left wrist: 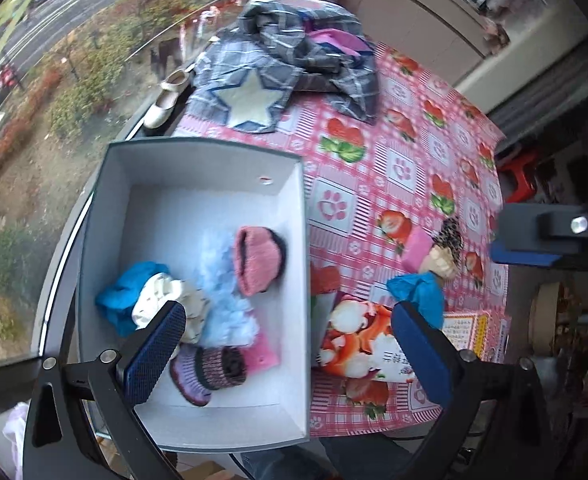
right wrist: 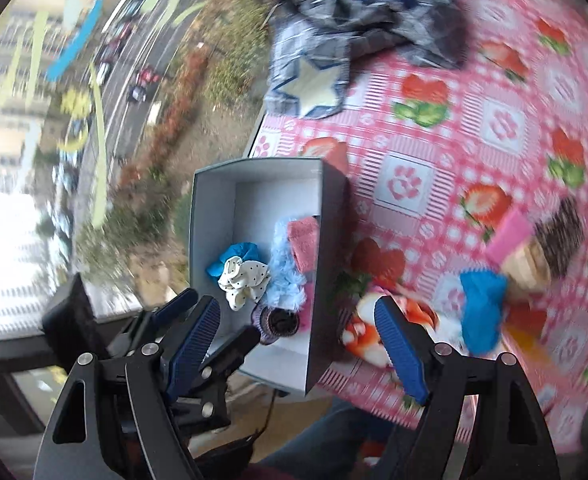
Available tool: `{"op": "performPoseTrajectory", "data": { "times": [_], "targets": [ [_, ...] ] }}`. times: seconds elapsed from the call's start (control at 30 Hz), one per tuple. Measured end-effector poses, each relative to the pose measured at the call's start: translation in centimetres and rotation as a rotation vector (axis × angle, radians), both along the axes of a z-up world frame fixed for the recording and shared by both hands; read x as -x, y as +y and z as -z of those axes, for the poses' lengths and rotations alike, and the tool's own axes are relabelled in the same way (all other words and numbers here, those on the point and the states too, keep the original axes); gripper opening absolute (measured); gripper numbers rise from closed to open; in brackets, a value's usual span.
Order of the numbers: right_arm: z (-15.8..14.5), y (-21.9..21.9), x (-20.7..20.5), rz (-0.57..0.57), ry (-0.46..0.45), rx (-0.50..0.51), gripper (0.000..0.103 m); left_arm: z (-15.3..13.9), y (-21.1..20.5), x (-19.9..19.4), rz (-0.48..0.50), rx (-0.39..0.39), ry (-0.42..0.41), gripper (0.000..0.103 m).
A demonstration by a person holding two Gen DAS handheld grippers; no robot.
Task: Organize soft objects
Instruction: 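Grasp the blue cloth on the table with the left tool while the right tool moves toward the leopard-print item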
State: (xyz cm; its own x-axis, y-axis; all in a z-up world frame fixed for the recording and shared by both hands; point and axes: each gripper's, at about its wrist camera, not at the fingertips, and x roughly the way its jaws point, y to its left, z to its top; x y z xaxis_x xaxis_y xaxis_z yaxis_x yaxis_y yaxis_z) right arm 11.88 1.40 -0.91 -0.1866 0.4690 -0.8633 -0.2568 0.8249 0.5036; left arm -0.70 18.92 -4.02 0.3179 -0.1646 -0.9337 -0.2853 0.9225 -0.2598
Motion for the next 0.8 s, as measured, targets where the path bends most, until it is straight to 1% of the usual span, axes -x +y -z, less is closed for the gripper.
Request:
{"op": "performPoseTrajectory", "data": {
  "times": [0.03,0.07,0.1,0.2,0.3,0.4,0.5,0.63,0.8],
  "targets": [
    [-0.3,-1.2,-0.1,0.028,0.007,-0.002,0.087,0.0,-0.7,-0.3,0.023,-0.005,0.002,0.103],
    [-0.5,-2.3,-0.3,0.055,0.013,-0.001,0.103,0.0,-1.4,-0.8,0.048,-0.010,0.007,0.103],
    [-0.9,-4.2,-0.5,0.107,0.015,-0.010,0.103,0.0,-2.0,-1.3,0.071,-0.016,0.011,0.103],
    [-1.6,-8.1,-0.9,0.191,0.033,-0.033,0.103,0.4,-4.5,-2.9,0.146,-0.029,0.031,0.103],
    [-2.0,-12.4,-1.1,0.287,0.040,-0.028,0.103,1.0,-7.1,-4.5,0.220,-0.031,0.049,0.103],
    [-2.1,-16.4,-1.3,0.372,0.050,-0.028,0.103,2.3,-10.2,-6.1,0.297,-0.021,0.083,0.103],
    [-2.2,-19.7,-1.5,0.428,0.046,-0.013,0.103,4.1,-13.2,-7.8,0.363,-0.002,0.136,0.103],
    [-1.5,-23.3,-1.6,0.484,0.054,-0.002,0.103,6.8,-16.3,-10.0,0.421,0.010,0.208,0.103],
    [0.7,-26.5,-1.8,0.523,0.080,0.010,0.103,10.2,-18.5,-12.5,0.443,0.072,0.316,0.103]
  ]
}}
